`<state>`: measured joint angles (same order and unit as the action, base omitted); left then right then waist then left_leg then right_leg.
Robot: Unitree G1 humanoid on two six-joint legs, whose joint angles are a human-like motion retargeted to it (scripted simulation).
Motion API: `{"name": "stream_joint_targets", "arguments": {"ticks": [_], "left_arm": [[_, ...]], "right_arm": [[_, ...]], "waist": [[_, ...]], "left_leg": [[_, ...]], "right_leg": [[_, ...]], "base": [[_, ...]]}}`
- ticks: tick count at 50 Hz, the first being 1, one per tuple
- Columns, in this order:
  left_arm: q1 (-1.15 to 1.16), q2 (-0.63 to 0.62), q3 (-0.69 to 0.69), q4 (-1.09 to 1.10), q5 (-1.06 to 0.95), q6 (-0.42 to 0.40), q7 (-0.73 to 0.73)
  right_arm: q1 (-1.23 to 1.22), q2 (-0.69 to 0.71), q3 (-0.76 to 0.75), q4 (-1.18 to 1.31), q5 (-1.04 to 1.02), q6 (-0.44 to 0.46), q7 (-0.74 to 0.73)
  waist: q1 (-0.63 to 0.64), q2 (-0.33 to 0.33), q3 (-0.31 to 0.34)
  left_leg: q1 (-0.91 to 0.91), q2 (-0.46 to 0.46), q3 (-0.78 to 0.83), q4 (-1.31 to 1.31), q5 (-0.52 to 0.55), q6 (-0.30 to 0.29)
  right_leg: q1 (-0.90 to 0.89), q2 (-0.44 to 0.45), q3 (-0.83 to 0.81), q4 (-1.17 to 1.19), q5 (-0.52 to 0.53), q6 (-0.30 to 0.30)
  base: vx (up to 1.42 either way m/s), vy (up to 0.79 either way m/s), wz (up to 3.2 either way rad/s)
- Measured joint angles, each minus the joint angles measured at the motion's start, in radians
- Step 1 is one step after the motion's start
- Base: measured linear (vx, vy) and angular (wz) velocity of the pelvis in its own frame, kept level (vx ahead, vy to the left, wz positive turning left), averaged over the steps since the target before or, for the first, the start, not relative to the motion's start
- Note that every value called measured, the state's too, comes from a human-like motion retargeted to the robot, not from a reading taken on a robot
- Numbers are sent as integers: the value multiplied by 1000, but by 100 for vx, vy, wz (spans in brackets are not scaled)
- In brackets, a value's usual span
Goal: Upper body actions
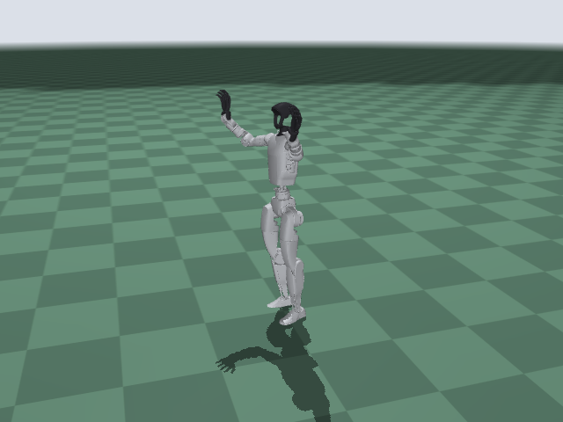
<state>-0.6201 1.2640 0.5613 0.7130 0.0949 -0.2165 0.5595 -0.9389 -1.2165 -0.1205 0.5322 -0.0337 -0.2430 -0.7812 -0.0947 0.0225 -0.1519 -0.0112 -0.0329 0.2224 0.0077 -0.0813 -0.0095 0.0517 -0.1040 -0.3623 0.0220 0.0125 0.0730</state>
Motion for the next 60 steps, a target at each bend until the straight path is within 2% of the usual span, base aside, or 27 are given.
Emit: {"name": "stream_joint_targets", "arguments": {"ticks": [3, 7, 8, 10, 13, 15, 20, 25, 30, 32, 34, 36, 38, 40, 41, 42, 44, 47, 50, 53, 56, 58, 60], "left_arm": [[-49, 117, -127, -281, 461, 45, 65], [-107, 278, -249, -629, 860, 145, 186], [-130, 301, -289, -704, 912, 132, 228], [-182, 320, -377, -805, 956, 52, 265], [-252, 279, -463, -816, 910, -39, 227], [-281, 241, -476, -778, 883, -40, 221], [-190, 156, -298, -512, 824, 40, 255], [26, 65, 13, -178, 600, 103, 181], [126, -47, 242, 199, 162, 229, 42], [120, -111, 351, 369, -80, 320, -132], [144, -140, 431, 468, -255, 369, -327], [179, -161, 506, 535, -417, 407, -431], [223, -182, 571, 579, -587, 388, -426], [256, -193, 601, 588, -694, 295, -339], [260, -196, 596, 569, -700, 214, -268], [260, -198, 585, 545, -694, 146, -208], [246, -193, 533, 477, -636, 80, -153], [218, -158, 415, 298, -511, 55, -151], [178, -99, 283, 52, -289, 25, -137], [110, -47, 167, -140, -13, -28, -84], [11, 19, 25, -345, 345, -79, 33], [-41, 64, -52, -461, 528, -87, 116], [-104, 113, -142, -587, 702, -88, 192]], "right_arm": [[-82, -158, 147, -305, -320, 54, -129], [-242, -291, 335, -653, -579, 105, -162], [-296, -303, 394, -731, -619, 112, -170], [-411, -302, 516, -847, -687, 108, -193], [-525, -267, 638, -855, -748, 89, -263], [-544, -252, 665, -785, -745, 91, -303], [-352, -196, 475, -404, -585, 106, -294], [-54, -36, 93, -6, -346, 108, -176], [5, 107, -182, 448, -8, 60, 121], [27, 142, -325, 616, 186, 111, 261], [56, 158, -445, 702, 342, 158, 339], [83, 177, -556, 761, 492, 174, 407], [109, 196, -659, 813, 648, 156, 447], [127, 212, -715, 842, 766, 126, 427], [126, 225, -712, 832, 790, 96, 403], [122, 238, -701, 814, 801, 69, 379], [100, 264, -642, 745, 771, 34, 339], [58, 296, -482, 557, 664, -18, 268], [37, 280, -258, 269, 466, -60, 147], [11, 212, -87, 11, 253, -52, 41], [-71, 93, 105, -251, -11, -50, -64], [-141, 16, 212, -386, -171, -37, -114], [-251, -76, 334, -537, -360, 14, -148]], "waist": [[-3, -8, -5], [-9, -16, -14], [-11, -17, -16], [-17, -14, -20], [-14, -2, -19], [-4, 5, -14], [12, 17, -25], [6, 14, -39], [0, 13, -39], [-2, 13, -34], [-1, 14, -30], [-2, 16, -25], [-4, 18, -23], [-9, 17, -21], [-13, 16, -19], [-16, 16, -17], [-18, 16, -15], [-16, 16, -11], [-17, 19, -15], [-17, 22, -20], [-17, 22, -27], [-17, 20, -32], [-19, 18, -36]], "left_leg": [[-6, -2, -6, -1, 2, 0], [-8, 0, -6, -2, 0, -1], [-6, 1, -6, -2, 0, -1], [-2, 1, -4, -2, -2, 0], [8, 1, -3, -2, -4, 0], [13, 2, -1, -1, -4, 1], [-4, 1, 0, -2, -3, -1], [-23, 1, 1, 0, -2, -2], [-28, -3, -4, 2, -3, -2], [-27, -4, -6, 2, -3, -2], [-25, -4, -7, 2, -3, -2], [-24, -4, -6, 1, -3, -1], [-24, -3, -5, -1, -3, 0], [-23, -4, -6, -1, -3, 1], [-21, -3, -7, -1, -3, 1], [-18, -3, -7, -1, -3, 2], [-14, -2, -6, -1, -3, 2], [-9, -2, -4, 0, -3, 3], [-9, -2, -2, 0, -1, 2], [-11, -2, 1, 1, 0, 1], [-11, -3, 1, 1, 0, 1], [-11, -3, 2, 0, 0, 1], [-10, -4, 1, 0, 0, 1]], "right_leg": [[0, -1, -10, -2, -2, 2], [-2, 1, -9, -2, -4, 3], [-1, 2, -7, -2, -5, 3], [2, 4, -6, -2, -6, 2], [10, 6, -3, -2, -6, 1], [14, 7, -1, -2, -6, 0], [-4, 4, 0, -2, -4, 1], [-25, -1, 3, 0, -1, 1], [-29, -5, 1, 1, -2, 2], [-27, -6, -1, 2, -2, 2], [-26, -6, -2, 2, -2, 2], [-26, -4, -1, 2, -2, 2], [-26, -2, 0, 1, -3, 1], [-25, -1, -1, 1, -3, 1], [-22, 1, -1, 1, -3, 0], [-20, 2, -1, 1, -3, 0], [-16, 3, 0, 1, -2, 0], [-13, 3, 2, 1, 0, -2], [-14, 1, 4, 1, 3, -2], [-16, -1, 5, 1, 4, -3], [-16, -2, 6, 0, 5, -3], [-17, -3, 6, 1, 5, -3], [-16, -3, 6, 0, 5, -3]], "base": [[3, -1, 14], [6, 1, -2], [7, 3, -7], [0, 0, 0], [0, 0, 0], [0, 0, 0], [0, 0, 0], [-2, 0, -1], [-1, 0, 1], [0, 0, 0], [0, 0, 0], [0, 0, 0], [0, 0, 0], [0, 0, 0], [0, 0, 0], [0, 0, 0], [0, 0, 0], [0, 0, 0], [0, 0, 0], [0, 0, 0], [0, 0, 0], [3, 0, 0], [0, 0, 0]]}}
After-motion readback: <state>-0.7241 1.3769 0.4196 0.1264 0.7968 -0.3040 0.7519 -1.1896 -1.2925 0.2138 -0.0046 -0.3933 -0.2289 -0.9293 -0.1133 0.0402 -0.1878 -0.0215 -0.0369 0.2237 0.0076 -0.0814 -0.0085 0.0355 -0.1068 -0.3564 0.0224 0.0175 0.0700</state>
